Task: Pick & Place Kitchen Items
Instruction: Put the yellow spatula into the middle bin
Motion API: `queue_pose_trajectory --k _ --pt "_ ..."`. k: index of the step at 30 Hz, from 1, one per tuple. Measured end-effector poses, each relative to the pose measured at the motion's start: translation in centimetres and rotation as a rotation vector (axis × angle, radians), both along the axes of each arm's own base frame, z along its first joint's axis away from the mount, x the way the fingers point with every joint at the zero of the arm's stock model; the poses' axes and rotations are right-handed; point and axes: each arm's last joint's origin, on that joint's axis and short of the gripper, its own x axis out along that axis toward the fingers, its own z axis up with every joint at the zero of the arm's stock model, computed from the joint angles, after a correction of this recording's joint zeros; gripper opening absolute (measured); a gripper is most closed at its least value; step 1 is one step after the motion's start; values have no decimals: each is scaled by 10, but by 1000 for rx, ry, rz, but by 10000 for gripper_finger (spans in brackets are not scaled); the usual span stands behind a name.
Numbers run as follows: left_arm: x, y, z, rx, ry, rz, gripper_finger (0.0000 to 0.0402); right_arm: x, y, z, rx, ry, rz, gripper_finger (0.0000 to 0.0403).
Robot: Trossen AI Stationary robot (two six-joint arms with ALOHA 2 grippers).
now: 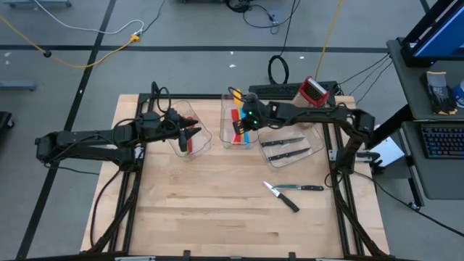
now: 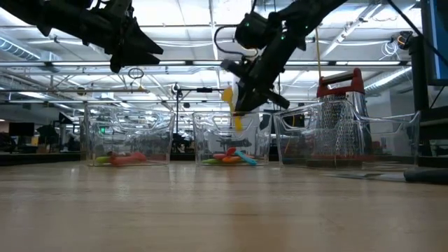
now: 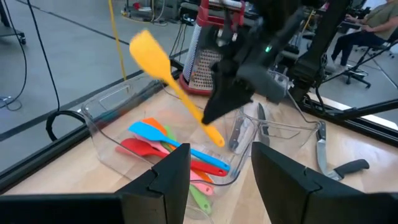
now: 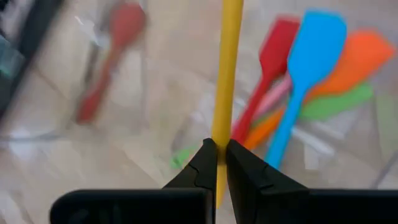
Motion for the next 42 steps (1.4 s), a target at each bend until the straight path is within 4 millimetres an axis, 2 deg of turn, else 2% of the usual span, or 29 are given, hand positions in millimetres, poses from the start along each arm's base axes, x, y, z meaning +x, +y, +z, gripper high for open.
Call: queue_pose_trajectory --k 6,18,35,38,42 --pt "0 0 0 0 0 0 175 4 -6 -18 46 41 11 10" --pt "0 0 0 5 2 0 175 -3 -8 -21 124 84 46 12" --pt "0 0 0 7 2 0 175 -2 -5 -21 130 76 84 13" --pt "0 0 0 7 2 0 175 -1 -4 -20 128 70 86 22" --pt "0 0 0 7 2 0 175 0 -2 -20 127 72 90 54"
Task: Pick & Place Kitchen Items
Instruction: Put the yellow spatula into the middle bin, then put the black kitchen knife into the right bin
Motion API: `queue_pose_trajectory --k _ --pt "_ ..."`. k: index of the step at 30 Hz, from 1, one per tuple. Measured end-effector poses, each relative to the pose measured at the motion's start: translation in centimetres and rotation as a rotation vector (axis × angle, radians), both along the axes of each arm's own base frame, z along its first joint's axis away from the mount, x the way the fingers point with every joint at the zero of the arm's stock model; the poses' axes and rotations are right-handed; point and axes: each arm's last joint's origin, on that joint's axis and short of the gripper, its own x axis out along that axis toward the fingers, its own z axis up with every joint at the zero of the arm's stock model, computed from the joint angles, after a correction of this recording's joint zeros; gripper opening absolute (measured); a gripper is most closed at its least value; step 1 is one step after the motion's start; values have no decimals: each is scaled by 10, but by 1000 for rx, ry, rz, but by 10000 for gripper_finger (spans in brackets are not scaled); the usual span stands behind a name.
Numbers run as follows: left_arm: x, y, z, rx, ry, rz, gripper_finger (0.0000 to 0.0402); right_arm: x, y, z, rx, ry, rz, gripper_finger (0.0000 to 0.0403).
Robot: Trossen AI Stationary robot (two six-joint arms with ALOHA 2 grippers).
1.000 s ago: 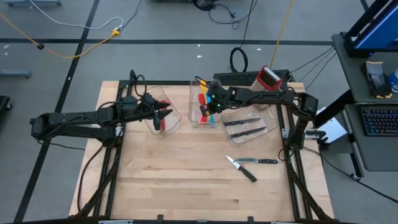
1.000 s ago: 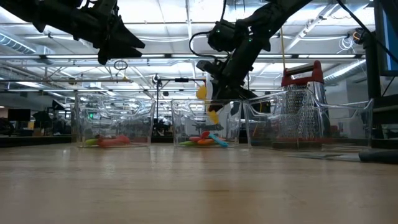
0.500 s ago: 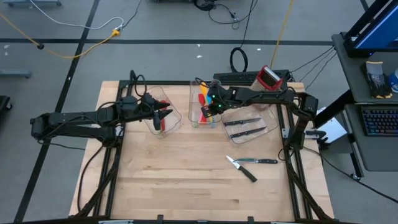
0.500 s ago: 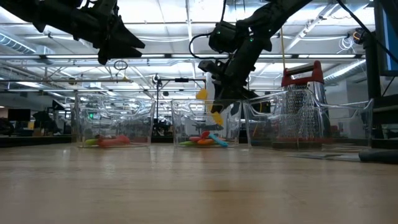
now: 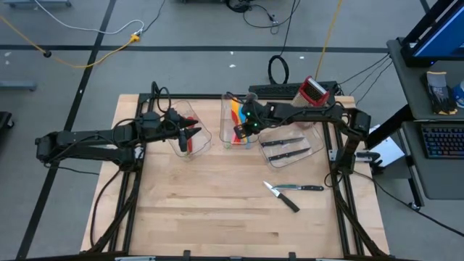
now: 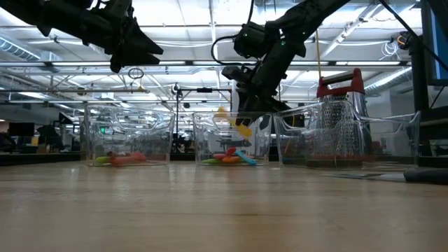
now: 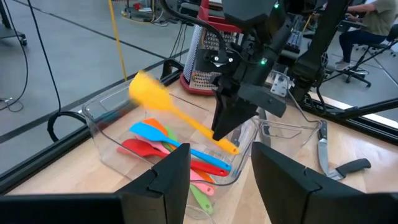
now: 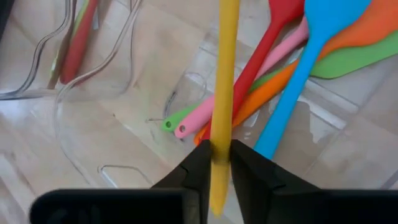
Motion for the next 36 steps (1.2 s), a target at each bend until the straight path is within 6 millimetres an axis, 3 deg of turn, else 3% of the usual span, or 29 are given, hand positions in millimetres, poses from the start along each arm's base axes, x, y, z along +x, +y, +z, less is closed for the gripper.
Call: queue_pose_trajectory --k 6,12,21,28,36 --pt "0 0 0 0 0 0 175 1 2 0 -3 -6 5 95" --pt "0 0 0 -1 0 1 175 2 1 4 -14 -32 4 102" --pt "0 0 0 -11 -4 3 175 12 12 22 -61 -180 39 80" --pt "0 0 0 -17 -5 4 175 21 37 33 -113 -252 75 52" --pt "0 0 0 -18 -6 4 175 13 74 59 -216 -285 163 4"
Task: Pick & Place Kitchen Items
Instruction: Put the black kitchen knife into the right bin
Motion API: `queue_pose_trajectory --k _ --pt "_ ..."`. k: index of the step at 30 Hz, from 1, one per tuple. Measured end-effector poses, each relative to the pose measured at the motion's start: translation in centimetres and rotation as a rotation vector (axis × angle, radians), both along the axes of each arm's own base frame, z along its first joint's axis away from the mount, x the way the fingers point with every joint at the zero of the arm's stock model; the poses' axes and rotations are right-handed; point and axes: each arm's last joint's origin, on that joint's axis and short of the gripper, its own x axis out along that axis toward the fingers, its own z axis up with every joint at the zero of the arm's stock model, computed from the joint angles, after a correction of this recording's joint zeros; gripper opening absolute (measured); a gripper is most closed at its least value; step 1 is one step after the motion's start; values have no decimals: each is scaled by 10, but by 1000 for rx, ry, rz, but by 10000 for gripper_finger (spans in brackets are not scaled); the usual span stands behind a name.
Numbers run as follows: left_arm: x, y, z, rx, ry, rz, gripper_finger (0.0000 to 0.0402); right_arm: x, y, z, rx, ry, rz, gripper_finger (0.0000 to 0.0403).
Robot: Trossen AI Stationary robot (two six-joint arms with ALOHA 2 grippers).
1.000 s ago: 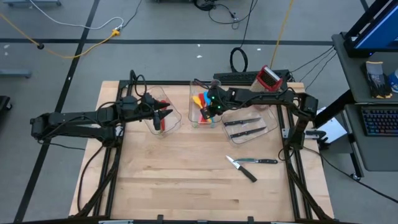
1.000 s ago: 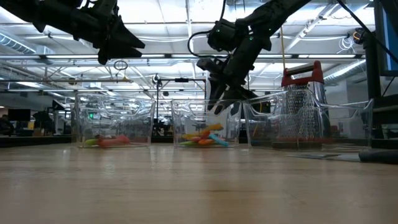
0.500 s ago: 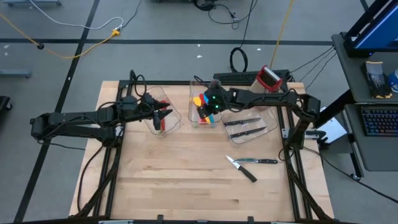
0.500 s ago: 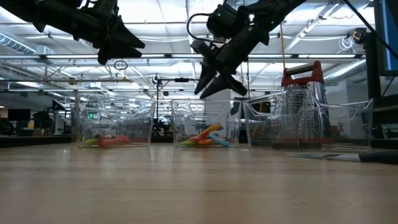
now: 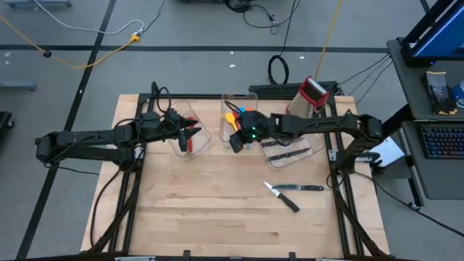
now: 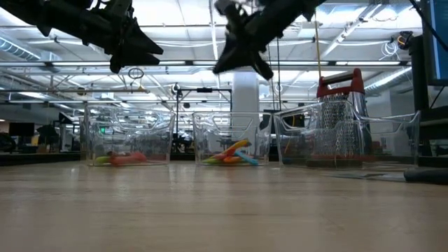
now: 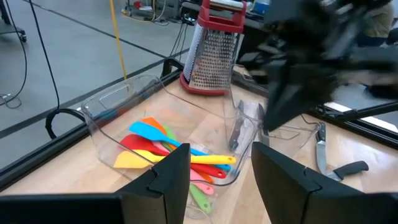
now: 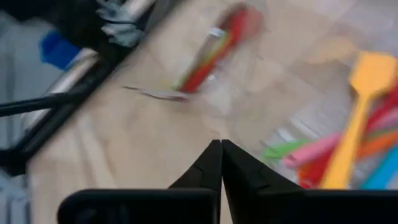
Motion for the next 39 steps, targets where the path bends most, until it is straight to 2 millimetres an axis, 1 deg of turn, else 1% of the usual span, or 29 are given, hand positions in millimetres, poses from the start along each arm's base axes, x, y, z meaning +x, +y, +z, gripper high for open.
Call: queue_pose_trajectory --k 2,7,11,15,19,23,27,31,34,39 --pt "0 0 0 -2 -1 1 175 -2 10 10 -19 -35 35 3" --pt "0 0 0 -24 -9 3 175 -20 37 31 -41 -31 128 2" --pt "0 0 0 -43 -15 6 175 -37 59 42 -60 3 209 2" --pt "0 -1 0 -43 -17 6 175 -56 79 49 -64 67 283 1" --pt "0 -1 0 -44 -17 6 175 -78 99 53 -53 148 349 1" --pt "0 -1 0 -89 -34 17 175 -102 116 57 -34 239 394 1" --pt "0 -1 0 -131 -49 27 175 -129 129 59 -12 348 425 1" --pt "0 -1 0 -159 -60 34 175 -152 139 58 13 468 418 1" --pt "0 -1 0 -163 -62 36 175 -165 146 58 -14 511 395 1" --pt "0 -1 1 -174 -79 38 175 -176 159 59 -42 520 397 1"
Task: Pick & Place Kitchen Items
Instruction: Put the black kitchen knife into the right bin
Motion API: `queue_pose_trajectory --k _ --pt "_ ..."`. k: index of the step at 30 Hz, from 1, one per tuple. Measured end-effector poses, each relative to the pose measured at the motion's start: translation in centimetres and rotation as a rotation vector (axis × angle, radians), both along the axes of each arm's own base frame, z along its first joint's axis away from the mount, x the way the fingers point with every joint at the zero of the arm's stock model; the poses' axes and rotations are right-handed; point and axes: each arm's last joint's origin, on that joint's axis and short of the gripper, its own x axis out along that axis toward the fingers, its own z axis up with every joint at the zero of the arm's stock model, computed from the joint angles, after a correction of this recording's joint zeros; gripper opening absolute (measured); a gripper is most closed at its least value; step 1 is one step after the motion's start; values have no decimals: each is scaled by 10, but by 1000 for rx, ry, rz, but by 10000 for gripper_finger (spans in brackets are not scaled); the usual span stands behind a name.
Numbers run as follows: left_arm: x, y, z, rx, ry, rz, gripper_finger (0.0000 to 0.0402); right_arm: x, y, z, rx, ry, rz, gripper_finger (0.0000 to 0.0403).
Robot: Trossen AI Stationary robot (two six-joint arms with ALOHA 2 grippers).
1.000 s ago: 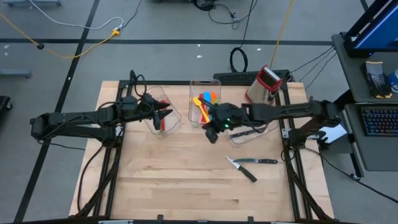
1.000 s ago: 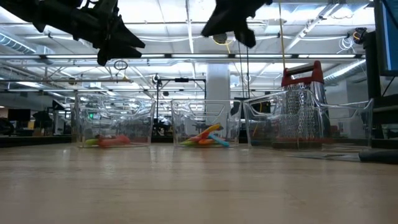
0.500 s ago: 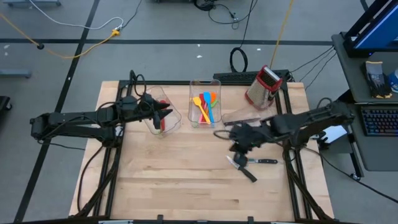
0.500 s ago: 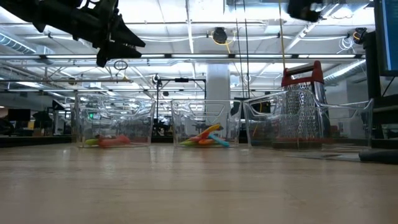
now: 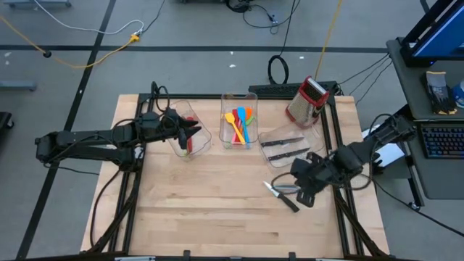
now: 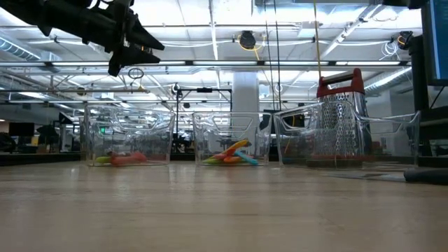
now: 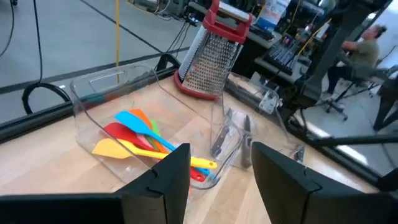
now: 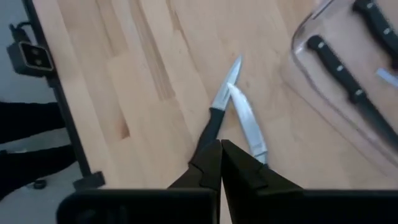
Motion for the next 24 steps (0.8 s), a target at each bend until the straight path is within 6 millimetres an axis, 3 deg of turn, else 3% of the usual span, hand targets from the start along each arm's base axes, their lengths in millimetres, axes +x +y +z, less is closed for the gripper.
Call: queue_pose_trajectory --k 6,13,24 --pt "1 0 3 -78 -64 17 175 -6 15 -14 31 16 -14 1" --pt "1 0 3 -75 -63 16 175 -6 19 -51 65 50 -117 12" --pt "1 0 3 -75 -57 16 175 -3 24 -106 252 65 -93 108"
